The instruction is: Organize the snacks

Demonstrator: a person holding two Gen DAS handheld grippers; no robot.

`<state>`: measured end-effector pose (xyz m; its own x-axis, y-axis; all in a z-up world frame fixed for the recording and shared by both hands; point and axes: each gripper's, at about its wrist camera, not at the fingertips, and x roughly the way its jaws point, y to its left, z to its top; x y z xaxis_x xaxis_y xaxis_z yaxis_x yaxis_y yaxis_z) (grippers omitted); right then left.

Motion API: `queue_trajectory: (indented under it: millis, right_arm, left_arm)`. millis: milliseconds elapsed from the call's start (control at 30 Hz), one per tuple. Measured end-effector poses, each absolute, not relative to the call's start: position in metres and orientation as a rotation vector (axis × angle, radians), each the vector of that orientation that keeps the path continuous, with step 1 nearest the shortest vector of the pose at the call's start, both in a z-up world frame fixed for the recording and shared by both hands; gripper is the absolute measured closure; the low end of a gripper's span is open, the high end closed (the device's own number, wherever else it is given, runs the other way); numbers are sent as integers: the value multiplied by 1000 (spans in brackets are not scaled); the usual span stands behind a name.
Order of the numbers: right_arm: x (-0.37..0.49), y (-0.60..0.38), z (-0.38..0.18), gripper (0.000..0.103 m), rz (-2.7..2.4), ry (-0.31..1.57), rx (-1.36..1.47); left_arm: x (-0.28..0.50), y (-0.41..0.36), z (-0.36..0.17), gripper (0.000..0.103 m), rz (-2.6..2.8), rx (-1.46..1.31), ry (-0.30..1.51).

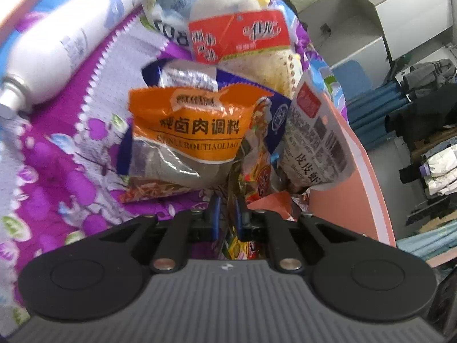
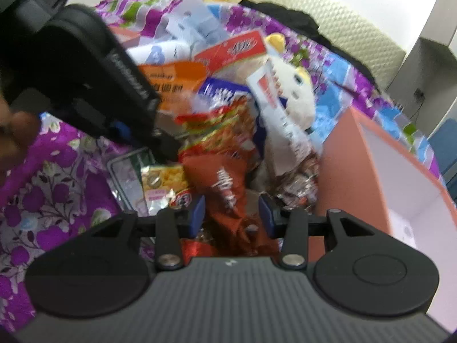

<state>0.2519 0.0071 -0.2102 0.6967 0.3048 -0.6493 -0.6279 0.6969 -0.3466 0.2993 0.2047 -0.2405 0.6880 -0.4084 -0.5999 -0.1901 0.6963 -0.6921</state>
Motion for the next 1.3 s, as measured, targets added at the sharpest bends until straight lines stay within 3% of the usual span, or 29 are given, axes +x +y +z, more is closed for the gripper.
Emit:
queue_trajectory:
  millis: [300,600,1300]
  right_arm:
    - [270,4,-225,64,556,696,-525]
    - [269,-3,-202,68,553,689,-472]
    - [200,-60,-144,71,546,787,-225]
  left_arm:
    - [323,201,-261,93,-164,-857,854]
    - [305,181,-225,101,-126,-747,835]
    - [151,150,-144,101,145,-601,767]
